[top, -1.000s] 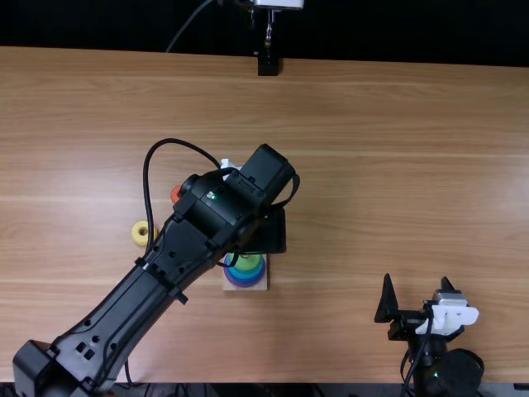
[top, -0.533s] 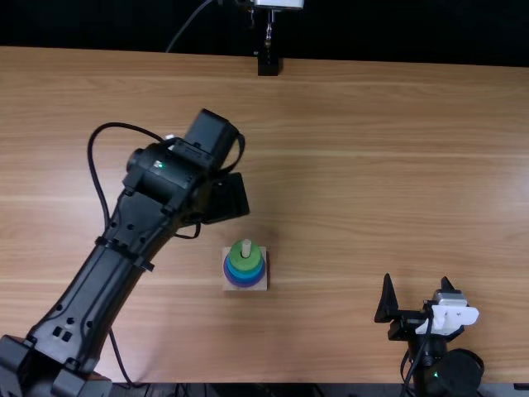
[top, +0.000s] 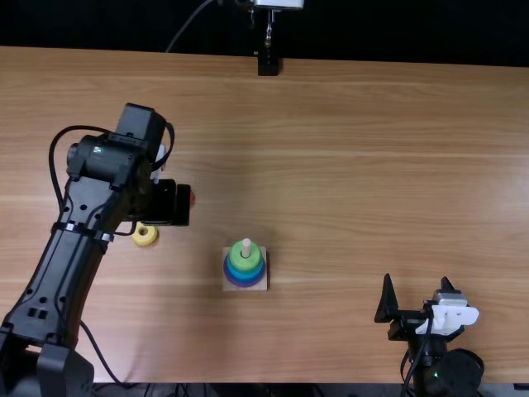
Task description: Build the Hanoi tower: stack the rings onto the peg from bottom to top in this color order: purple, dark blue, light blue, dark green, light green, yellow, orange.
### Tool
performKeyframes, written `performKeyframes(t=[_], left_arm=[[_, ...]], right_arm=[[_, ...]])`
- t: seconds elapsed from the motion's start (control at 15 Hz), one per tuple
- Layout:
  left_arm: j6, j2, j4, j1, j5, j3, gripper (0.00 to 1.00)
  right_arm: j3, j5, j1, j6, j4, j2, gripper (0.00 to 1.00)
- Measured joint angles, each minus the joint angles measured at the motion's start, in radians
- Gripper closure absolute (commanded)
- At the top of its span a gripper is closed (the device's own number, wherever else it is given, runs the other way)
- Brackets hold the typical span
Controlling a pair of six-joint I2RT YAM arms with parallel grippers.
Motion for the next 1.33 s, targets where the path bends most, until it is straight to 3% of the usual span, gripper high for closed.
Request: performKeyframes(t=[0.13, 0.27, 0.6, 0.87, 1.33], left_arm=[[0.074, 0.000, 0.022, 0.035, -0.002, -0.053, 0.00], [0.116, 0.005, 0.056, 0.046, -0.006, -0.090, 0.00], [0.155, 0.108, 0.164, 0.069, -0.016, -0.135, 0.00], [0.235, 0.134, 0.244, 0.079, -0.022, -0.180, 0.00], [0.304, 0.196, 0.317, 0.132, -0.022, -0.266, 0.00]], right_arm=[[0.000, 0.000, 0.000, 0.000, -0.001, 0.000, 0.00], [0.000, 0.000, 0.000, 0.000, 0.000, 0.000, 0.00], [0.000, 0.000, 0.000, 0.000, 0.000, 0.000, 0.00], [0.000, 0.000, 0.000, 0.000, 0.000, 0.000, 0.00], [0.000, 0.000, 0.000, 0.000, 0.000, 0.000, 0.00]])
